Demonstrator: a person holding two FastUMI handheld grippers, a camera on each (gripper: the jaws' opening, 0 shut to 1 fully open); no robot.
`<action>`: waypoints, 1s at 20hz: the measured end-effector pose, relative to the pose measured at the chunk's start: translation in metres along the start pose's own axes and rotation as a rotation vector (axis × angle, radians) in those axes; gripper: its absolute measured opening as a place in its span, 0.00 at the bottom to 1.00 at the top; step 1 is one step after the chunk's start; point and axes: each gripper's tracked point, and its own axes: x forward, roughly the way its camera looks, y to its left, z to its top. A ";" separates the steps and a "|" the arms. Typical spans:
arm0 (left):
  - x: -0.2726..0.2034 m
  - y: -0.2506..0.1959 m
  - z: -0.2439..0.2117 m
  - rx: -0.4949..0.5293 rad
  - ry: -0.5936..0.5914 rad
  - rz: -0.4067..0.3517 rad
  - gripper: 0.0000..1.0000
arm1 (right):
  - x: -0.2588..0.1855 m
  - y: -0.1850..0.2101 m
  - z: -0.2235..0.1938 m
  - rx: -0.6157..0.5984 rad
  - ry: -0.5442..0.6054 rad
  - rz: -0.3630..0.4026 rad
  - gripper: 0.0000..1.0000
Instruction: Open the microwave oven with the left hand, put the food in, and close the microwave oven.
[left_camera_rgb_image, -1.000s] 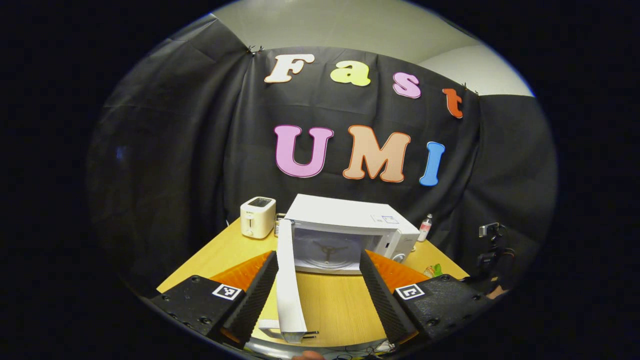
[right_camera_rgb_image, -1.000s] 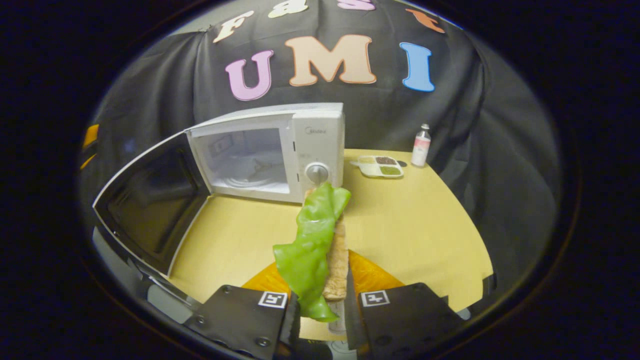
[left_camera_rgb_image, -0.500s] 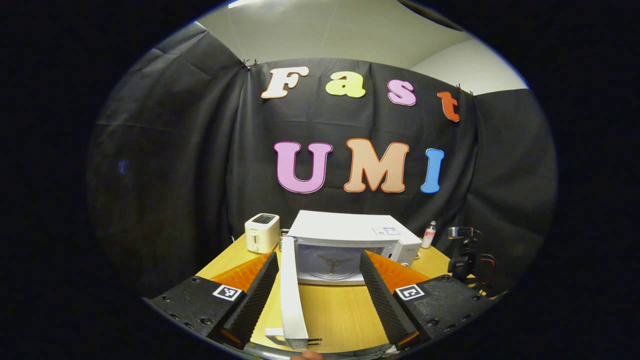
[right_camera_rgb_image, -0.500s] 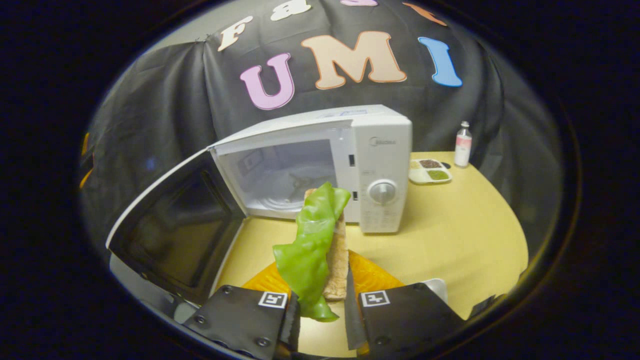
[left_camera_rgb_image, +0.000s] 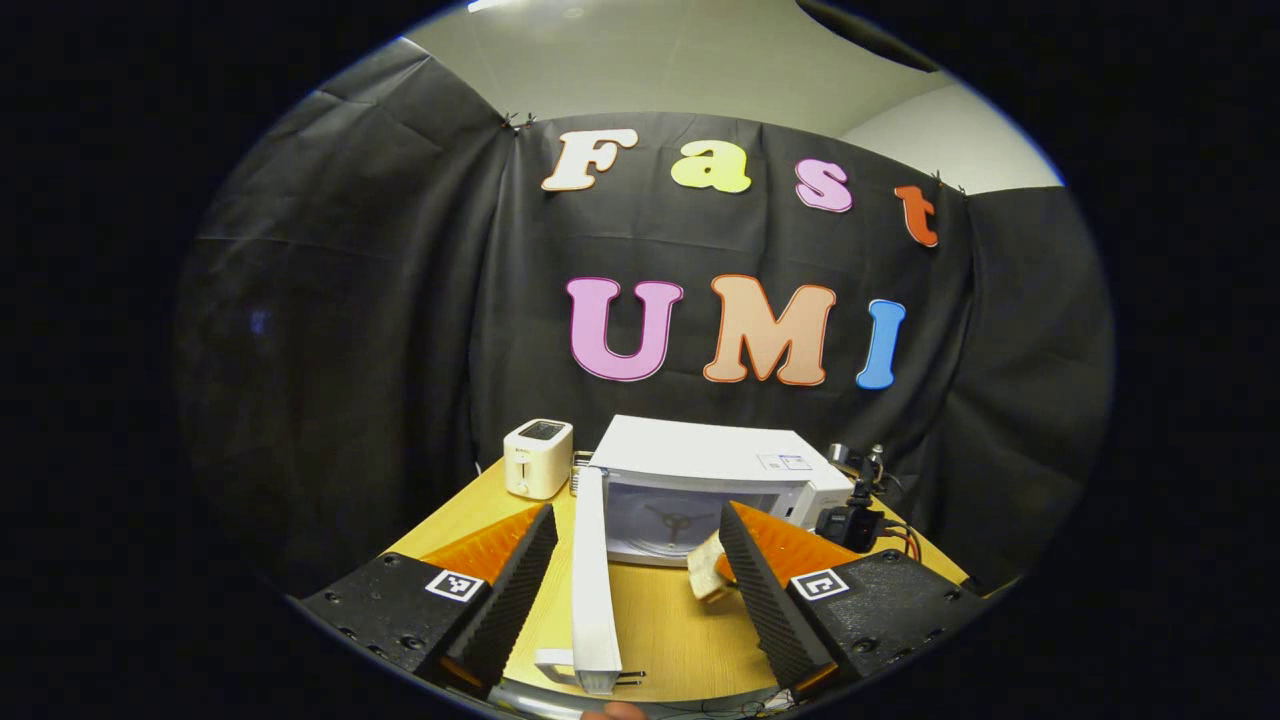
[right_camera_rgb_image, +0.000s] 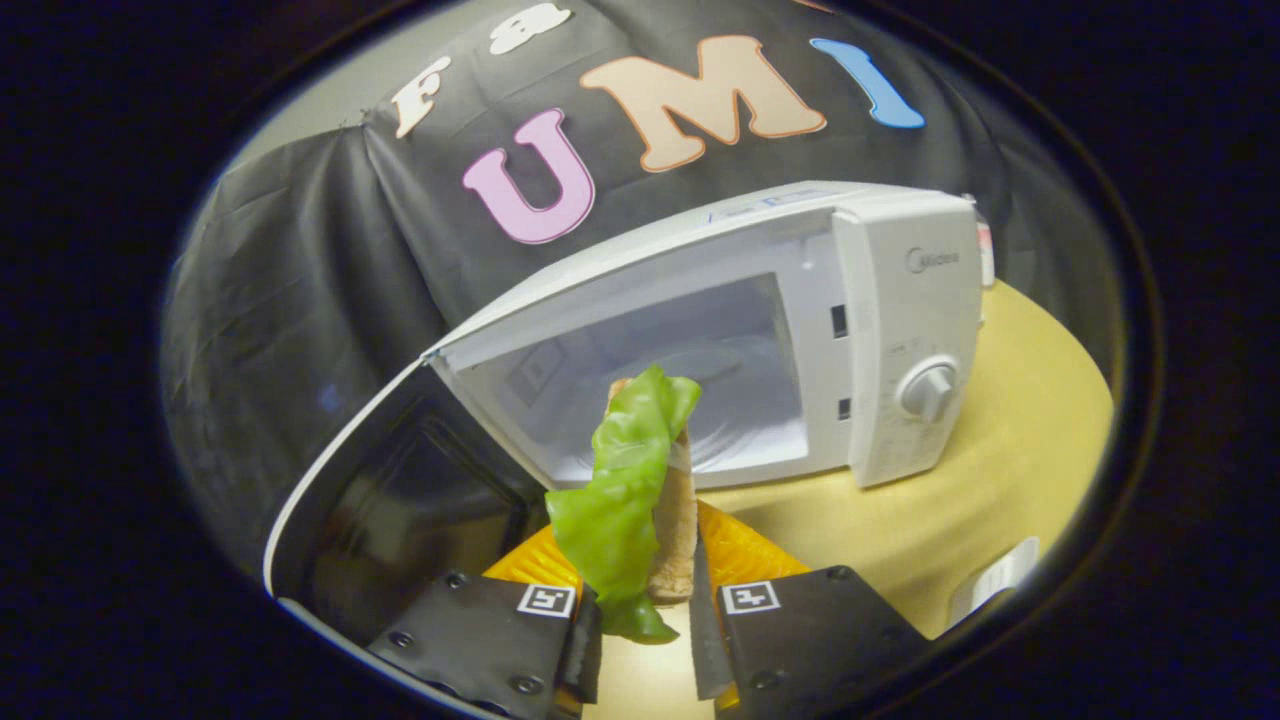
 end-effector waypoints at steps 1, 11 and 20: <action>-0.002 0.002 -0.002 -0.003 0.005 0.009 0.94 | 0.008 0.003 0.001 0.031 -0.004 -0.003 0.39; -0.031 0.026 -0.015 0.001 0.035 0.096 0.96 | 0.075 0.022 0.029 0.367 -0.112 -0.083 0.39; -0.047 0.058 -0.021 0.024 0.047 0.176 0.96 | 0.117 0.020 0.043 0.522 -0.206 -0.141 0.39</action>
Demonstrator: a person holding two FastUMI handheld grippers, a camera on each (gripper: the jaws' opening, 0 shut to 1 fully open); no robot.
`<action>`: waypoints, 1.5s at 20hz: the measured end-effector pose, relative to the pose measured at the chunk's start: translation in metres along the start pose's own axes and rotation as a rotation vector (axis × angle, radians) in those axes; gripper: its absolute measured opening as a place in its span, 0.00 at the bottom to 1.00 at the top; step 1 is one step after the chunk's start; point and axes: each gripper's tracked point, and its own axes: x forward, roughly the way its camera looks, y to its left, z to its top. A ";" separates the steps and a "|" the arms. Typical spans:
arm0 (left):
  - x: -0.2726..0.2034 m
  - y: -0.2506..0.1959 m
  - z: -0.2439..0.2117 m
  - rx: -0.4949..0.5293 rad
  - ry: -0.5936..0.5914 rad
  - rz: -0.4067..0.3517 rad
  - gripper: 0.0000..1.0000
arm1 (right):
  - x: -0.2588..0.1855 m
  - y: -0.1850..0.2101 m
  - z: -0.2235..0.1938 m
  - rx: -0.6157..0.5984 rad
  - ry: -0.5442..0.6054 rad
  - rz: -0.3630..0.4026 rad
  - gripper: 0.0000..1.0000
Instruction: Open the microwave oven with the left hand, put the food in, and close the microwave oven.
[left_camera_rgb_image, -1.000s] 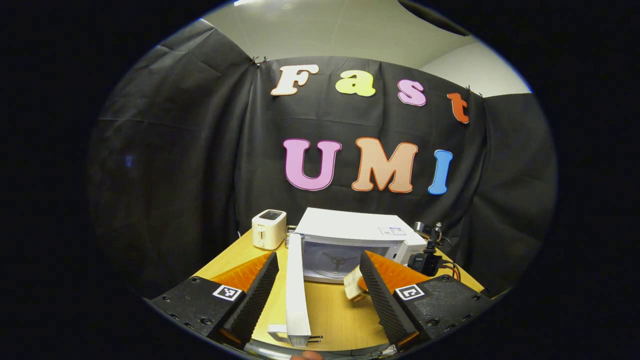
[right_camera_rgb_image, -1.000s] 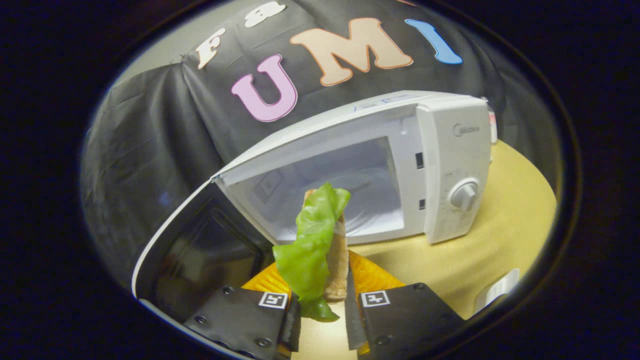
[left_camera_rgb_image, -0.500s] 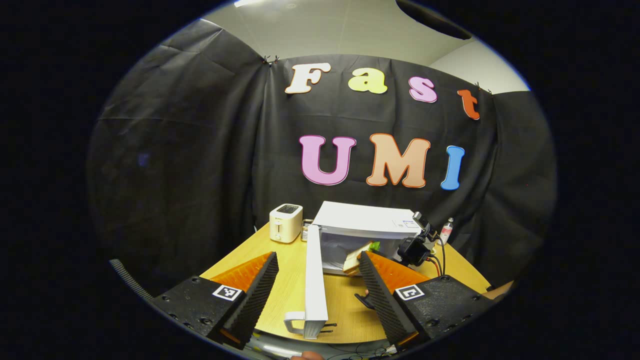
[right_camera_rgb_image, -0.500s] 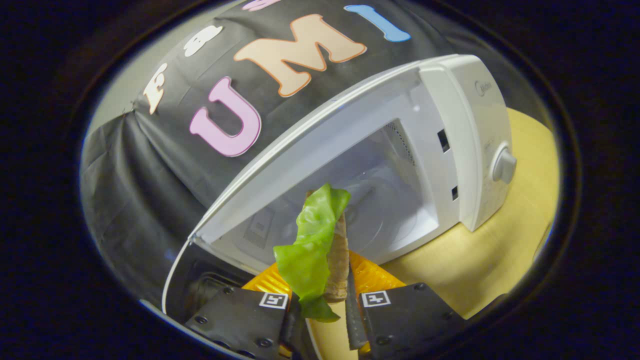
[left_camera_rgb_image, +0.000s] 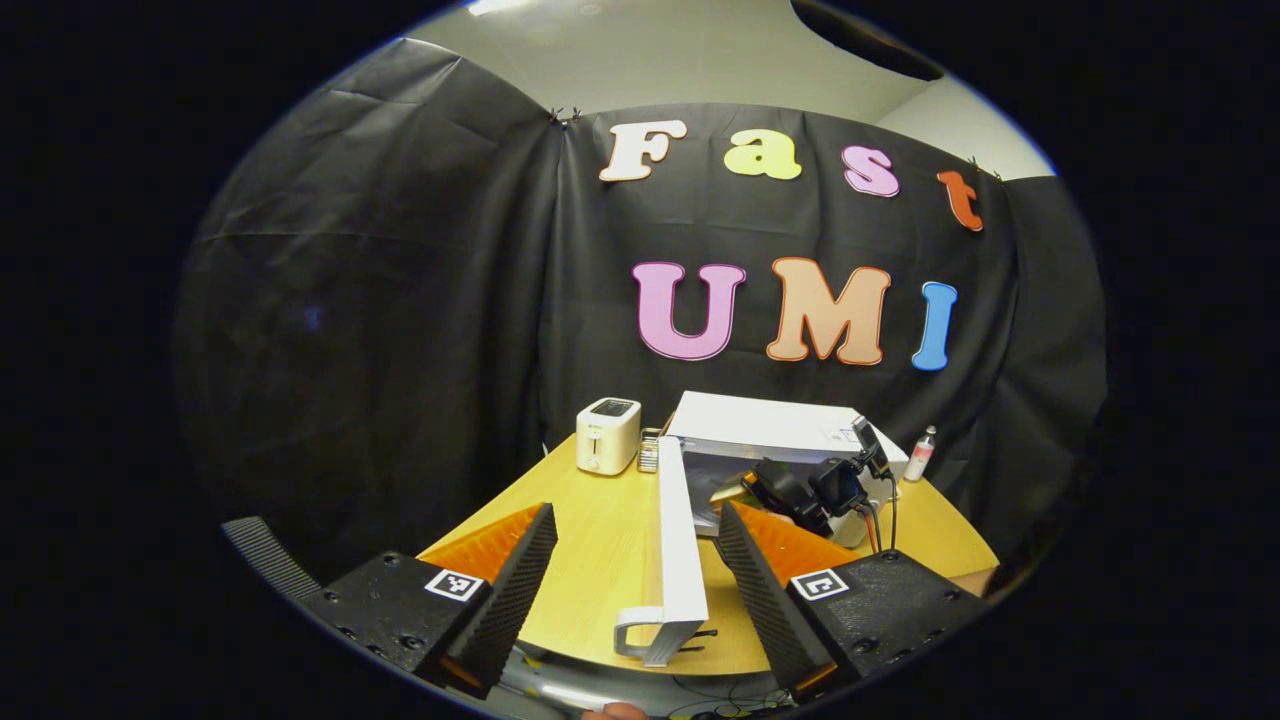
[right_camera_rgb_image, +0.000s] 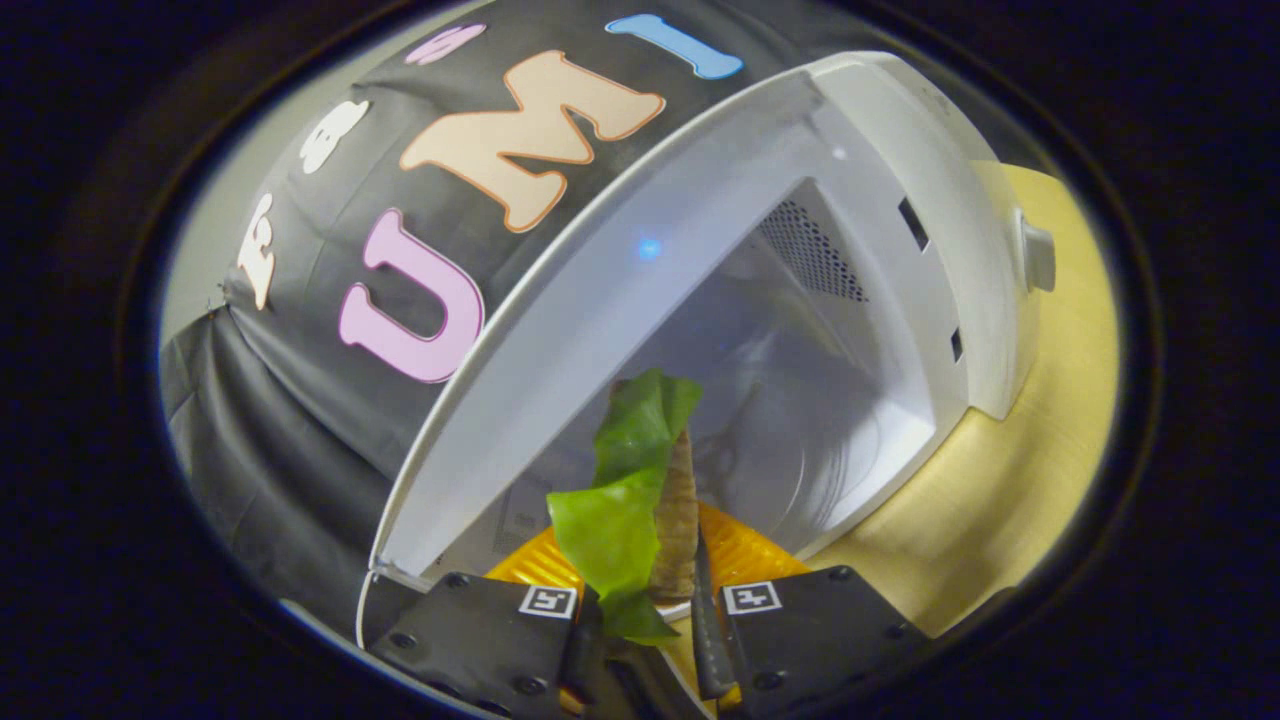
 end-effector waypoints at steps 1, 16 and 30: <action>-0.001 0.003 -0.001 0.002 0.002 0.007 0.94 | 0.004 -0.002 -0.001 0.019 -0.010 -0.007 0.39; -0.009 0.022 0.008 0.113 -0.014 0.035 0.95 | 0.049 -0.015 0.003 0.088 -0.105 -0.056 0.31; -0.011 0.007 0.000 0.036 0.013 -0.013 0.96 | 0.051 -0.042 0.002 -0.193 -0.090 -0.118 0.81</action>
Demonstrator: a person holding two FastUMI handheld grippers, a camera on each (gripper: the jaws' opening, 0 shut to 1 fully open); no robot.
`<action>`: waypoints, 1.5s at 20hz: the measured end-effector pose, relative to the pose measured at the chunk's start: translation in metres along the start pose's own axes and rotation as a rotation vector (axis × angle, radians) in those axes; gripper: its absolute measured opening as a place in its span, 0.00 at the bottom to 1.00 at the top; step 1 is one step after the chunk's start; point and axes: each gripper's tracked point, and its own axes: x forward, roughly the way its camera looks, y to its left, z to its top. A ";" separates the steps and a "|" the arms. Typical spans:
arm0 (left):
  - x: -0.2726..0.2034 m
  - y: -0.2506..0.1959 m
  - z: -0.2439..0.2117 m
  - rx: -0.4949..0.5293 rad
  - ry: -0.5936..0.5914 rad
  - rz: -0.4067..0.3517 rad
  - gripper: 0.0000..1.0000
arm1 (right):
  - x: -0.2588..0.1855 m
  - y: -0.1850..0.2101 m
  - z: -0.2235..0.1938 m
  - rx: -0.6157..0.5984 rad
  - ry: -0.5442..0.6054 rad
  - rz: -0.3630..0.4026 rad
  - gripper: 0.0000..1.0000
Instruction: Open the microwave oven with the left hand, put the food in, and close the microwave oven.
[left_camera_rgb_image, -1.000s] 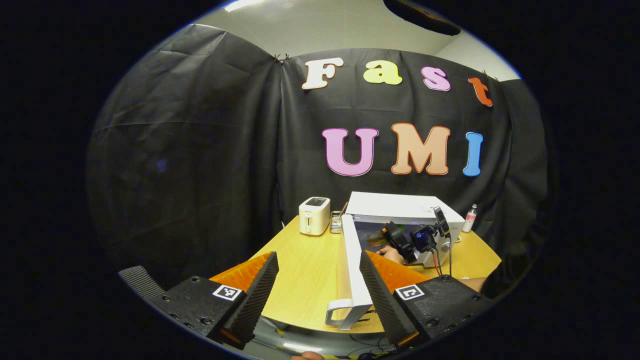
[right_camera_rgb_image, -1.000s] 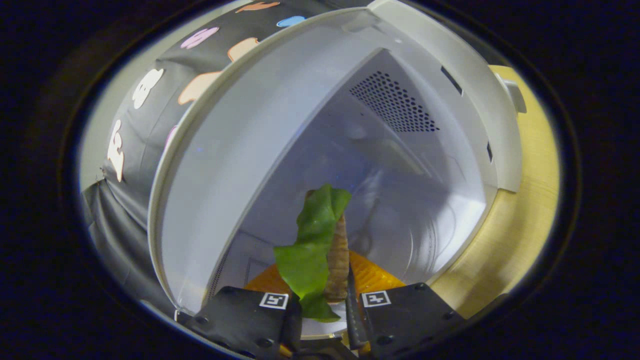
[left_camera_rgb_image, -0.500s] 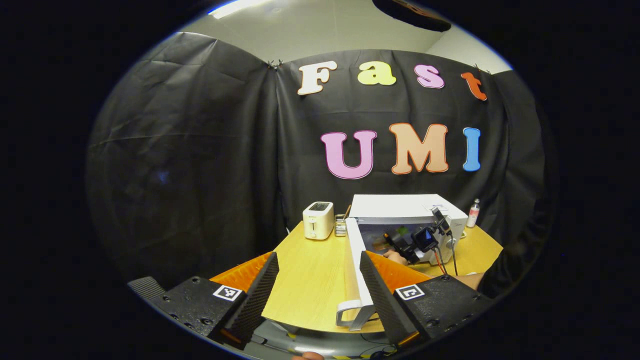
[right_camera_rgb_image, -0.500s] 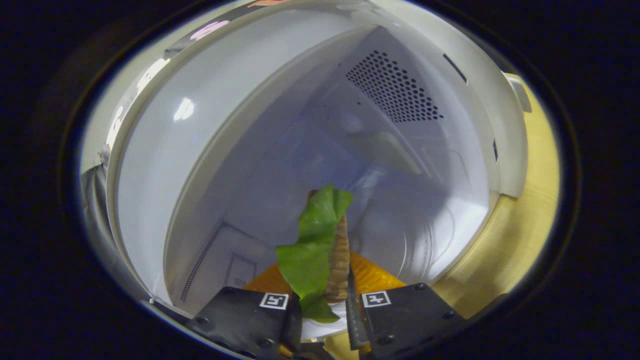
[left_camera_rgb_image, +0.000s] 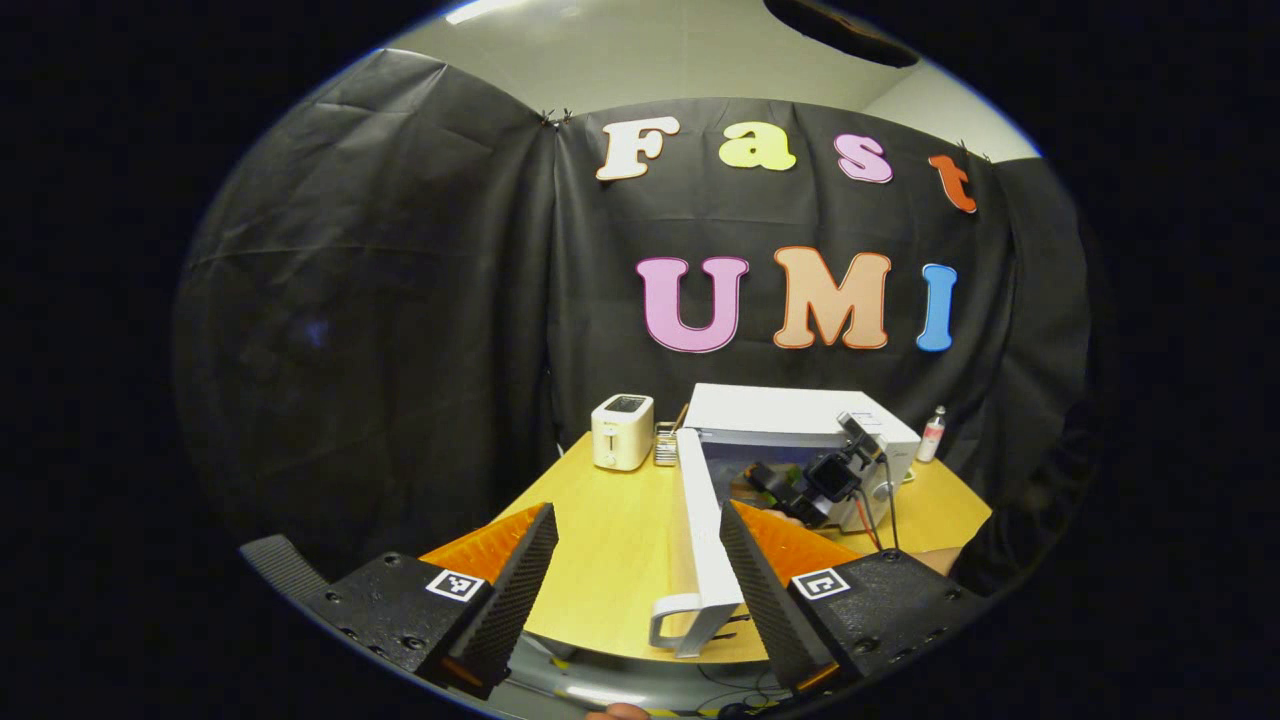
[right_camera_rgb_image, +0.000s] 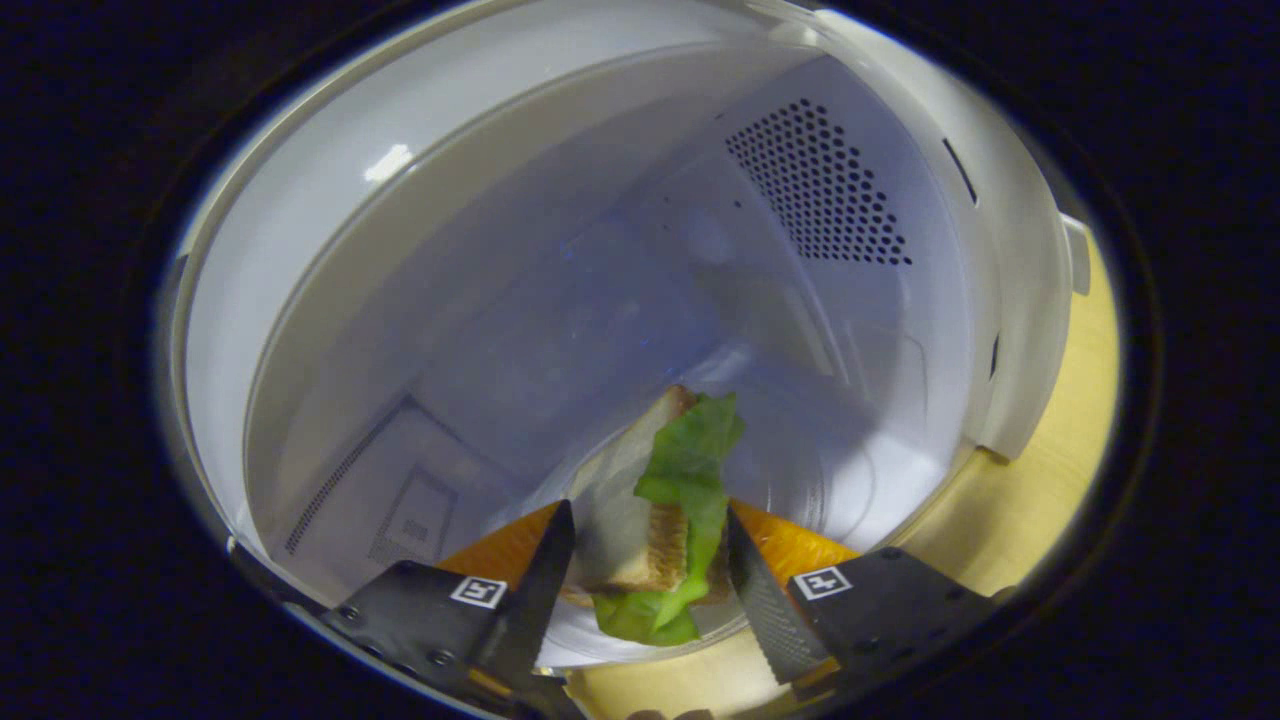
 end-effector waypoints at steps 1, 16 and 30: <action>0.001 -0.002 0.000 0.000 0.000 -0.006 0.96 | -0.001 -0.001 0.001 -0.033 0.002 -0.002 0.83; -0.001 -0.020 0.012 0.014 -0.032 -0.071 0.96 | -0.046 0.001 0.034 -0.389 -0.059 0.061 0.99; 0.012 0.004 -0.002 0.000 -0.055 -0.107 0.94 | -0.177 -0.003 0.102 -0.583 -0.163 0.206 0.90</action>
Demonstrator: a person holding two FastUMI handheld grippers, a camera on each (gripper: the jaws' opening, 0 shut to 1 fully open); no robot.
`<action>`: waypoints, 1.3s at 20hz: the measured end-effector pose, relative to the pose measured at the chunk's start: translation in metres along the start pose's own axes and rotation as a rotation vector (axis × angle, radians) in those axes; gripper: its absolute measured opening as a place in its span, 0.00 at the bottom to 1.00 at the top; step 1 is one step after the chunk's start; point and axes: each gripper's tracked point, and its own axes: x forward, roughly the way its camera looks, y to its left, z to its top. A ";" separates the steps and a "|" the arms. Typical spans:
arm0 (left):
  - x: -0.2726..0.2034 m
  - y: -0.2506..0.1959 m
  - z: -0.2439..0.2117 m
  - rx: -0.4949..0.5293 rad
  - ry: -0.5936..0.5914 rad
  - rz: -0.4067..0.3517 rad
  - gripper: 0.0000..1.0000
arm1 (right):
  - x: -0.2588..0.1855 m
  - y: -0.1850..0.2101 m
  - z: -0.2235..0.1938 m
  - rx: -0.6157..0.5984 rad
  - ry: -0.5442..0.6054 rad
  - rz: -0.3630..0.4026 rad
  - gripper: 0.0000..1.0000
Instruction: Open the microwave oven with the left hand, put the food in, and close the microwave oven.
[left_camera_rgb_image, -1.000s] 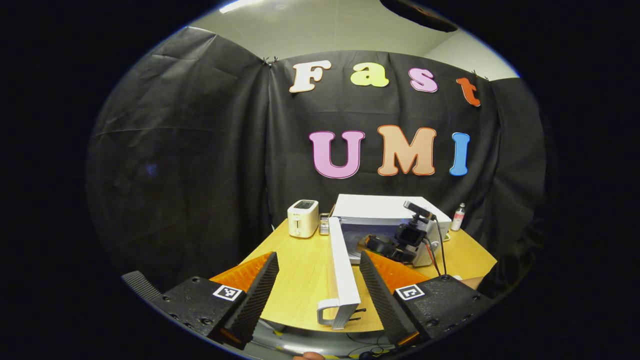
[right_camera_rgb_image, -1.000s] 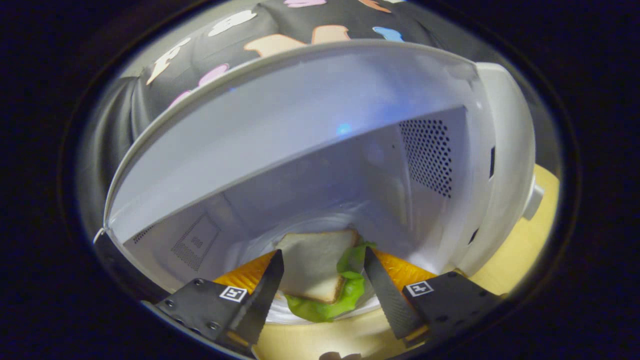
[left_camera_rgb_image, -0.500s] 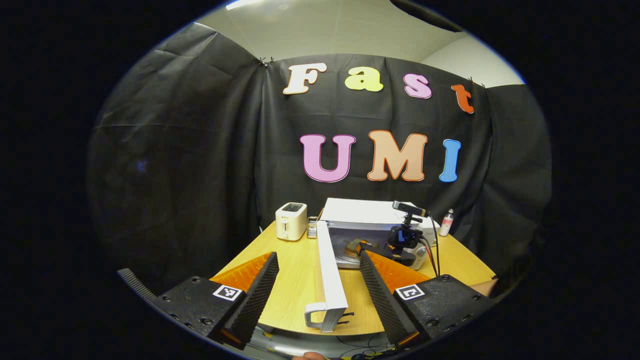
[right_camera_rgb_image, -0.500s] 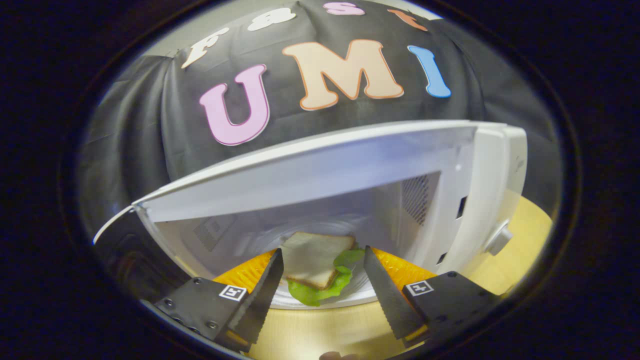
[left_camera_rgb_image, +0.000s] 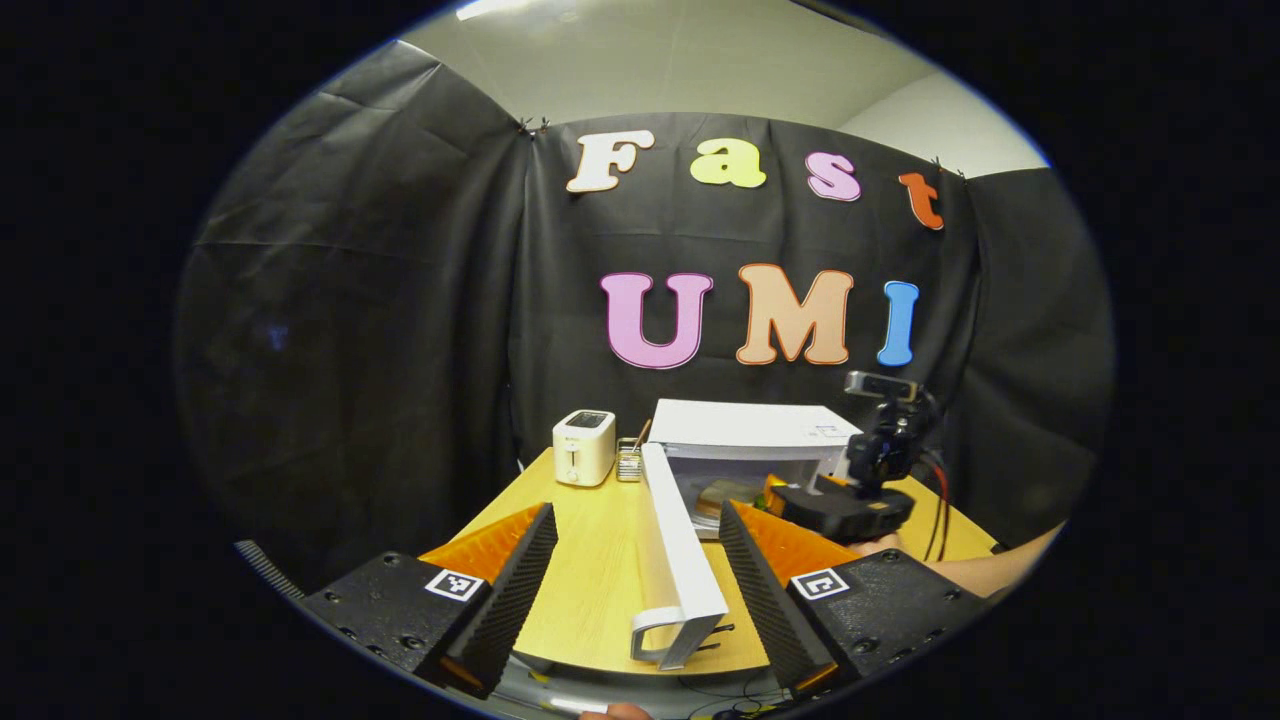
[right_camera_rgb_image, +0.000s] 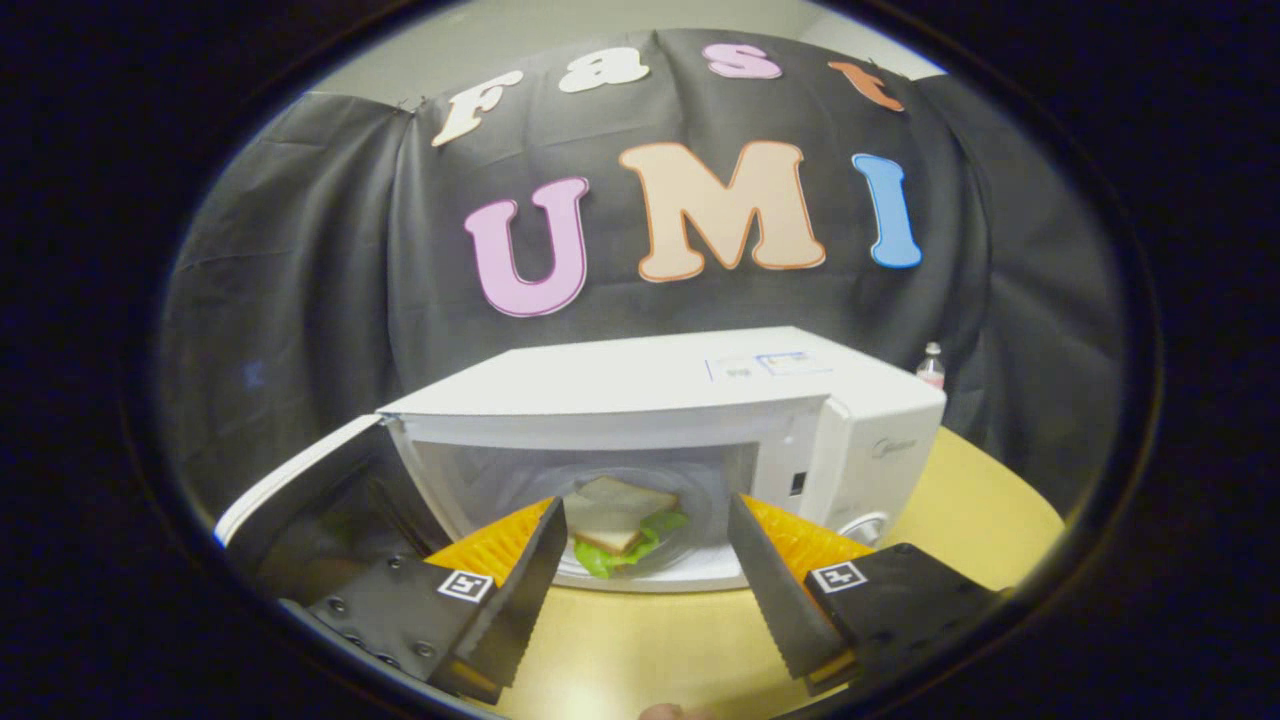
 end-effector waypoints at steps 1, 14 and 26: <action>0.001 0.004 -0.003 -0.005 0.004 -0.001 0.94 | -0.011 -0.001 0.008 -0.006 -0.013 0.005 0.90; 0.009 0.057 -0.054 0.006 0.058 -0.029 0.94 | -0.165 -0.032 0.072 -0.034 -0.128 -0.027 0.90; 0.018 0.093 -0.157 0.021 0.304 0.025 0.01 | -0.257 -0.068 0.132 -0.031 -0.247 -0.124 0.98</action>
